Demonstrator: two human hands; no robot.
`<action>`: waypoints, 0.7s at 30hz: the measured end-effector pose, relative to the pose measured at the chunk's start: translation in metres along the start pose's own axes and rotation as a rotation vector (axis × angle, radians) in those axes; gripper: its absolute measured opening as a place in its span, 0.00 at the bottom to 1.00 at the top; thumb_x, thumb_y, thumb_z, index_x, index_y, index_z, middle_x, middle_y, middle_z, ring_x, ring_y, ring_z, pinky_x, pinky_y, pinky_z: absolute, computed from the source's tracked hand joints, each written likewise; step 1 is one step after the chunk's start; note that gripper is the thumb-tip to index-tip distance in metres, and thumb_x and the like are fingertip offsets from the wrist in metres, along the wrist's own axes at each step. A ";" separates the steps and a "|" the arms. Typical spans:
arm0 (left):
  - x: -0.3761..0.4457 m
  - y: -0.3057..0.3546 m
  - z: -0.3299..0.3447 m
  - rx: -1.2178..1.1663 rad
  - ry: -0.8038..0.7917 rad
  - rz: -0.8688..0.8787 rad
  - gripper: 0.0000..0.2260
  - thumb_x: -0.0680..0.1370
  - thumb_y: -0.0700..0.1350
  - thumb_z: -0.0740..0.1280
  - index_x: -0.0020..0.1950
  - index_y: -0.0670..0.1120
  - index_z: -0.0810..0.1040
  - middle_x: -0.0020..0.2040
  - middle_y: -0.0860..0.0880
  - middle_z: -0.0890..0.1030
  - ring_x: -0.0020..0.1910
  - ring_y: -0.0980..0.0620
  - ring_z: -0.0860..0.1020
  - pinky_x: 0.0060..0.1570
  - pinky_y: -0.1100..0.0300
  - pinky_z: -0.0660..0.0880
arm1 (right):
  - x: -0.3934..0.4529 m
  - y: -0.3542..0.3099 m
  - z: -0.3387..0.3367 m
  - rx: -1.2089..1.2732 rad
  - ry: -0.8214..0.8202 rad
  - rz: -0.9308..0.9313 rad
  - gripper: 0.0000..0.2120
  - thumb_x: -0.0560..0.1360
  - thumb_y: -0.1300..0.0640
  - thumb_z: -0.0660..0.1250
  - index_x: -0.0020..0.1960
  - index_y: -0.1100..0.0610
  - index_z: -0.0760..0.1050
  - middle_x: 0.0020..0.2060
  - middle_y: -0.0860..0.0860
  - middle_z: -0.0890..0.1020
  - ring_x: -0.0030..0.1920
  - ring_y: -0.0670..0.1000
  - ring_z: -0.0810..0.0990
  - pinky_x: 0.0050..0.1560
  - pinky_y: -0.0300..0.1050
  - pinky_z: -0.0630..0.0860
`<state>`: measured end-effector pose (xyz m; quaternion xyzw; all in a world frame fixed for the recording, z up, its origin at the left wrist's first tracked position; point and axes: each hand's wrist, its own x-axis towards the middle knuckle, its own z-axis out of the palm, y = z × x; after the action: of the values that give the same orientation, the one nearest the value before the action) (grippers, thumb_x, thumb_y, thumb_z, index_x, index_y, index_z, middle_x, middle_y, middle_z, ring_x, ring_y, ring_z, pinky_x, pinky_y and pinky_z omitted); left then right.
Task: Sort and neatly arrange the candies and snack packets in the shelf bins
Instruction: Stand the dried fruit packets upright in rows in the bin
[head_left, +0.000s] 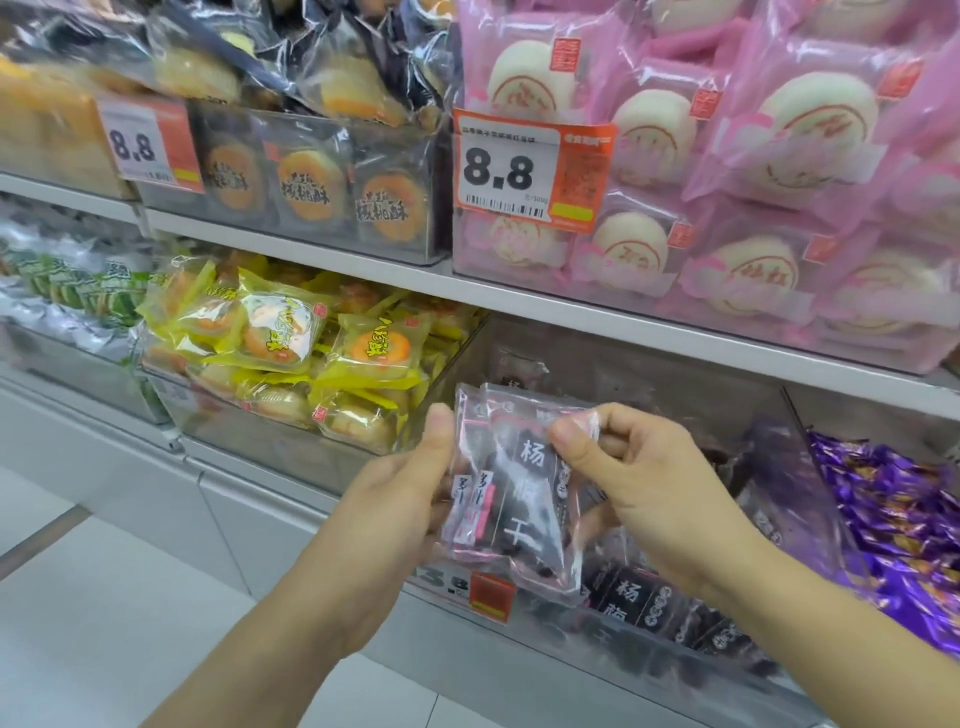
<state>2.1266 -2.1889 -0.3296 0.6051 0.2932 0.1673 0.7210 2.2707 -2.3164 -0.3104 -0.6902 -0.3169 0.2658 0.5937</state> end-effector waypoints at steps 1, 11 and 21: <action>0.000 -0.001 -0.001 0.041 -0.056 0.003 0.30 0.69 0.73 0.64 0.52 0.50 0.84 0.49 0.52 0.86 0.53 0.53 0.83 0.60 0.50 0.75 | 0.000 0.001 0.003 -0.010 -0.006 -0.016 0.17 0.71 0.48 0.72 0.44 0.63 0.76 0.42 0.63 0.83 0.29 0.52 0.79 0.27 0.49 0.79; 0.000 0.013 -0.043 0.254 0.064 0.046 0.20 0.64 0.60 0.74 0.45 0.45 0.87 0.42 0.47 0.87 0.45 0.48 0.85 0.58 0.50 0.76 | 0.057 0.012 -0.026 -0.396 0.000 -0.027 0.09 0.74 0.52 0.74 0.49 0.56 0.79 0.43 0.54 0.83 0.42 0.58 0.84 0.48 0.53 0.83; 0.013 0.002 -0.040 0.317 0.127 0.042 0.25 0.62 0.65 0.73 0.46 0.46 0.86 0.42 0.52 0.87 0.47 0.56 0.83 0.44 0.62 0.71 | 0.151 0.053 0.007 -0.838 -0.102 -0.118 0.07 0.73 0.60 0.71 0.50 0.51 0.80 0.42 0.44 0.80 0.44 0.49 0.79 0.42 0.38 0.73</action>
<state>2.1117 -2.1503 -0.3341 0.7056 0.3482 0.1717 0.5928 2.3713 -2.2026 -0.3625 -0.8385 -0.4655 0.1133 0.2595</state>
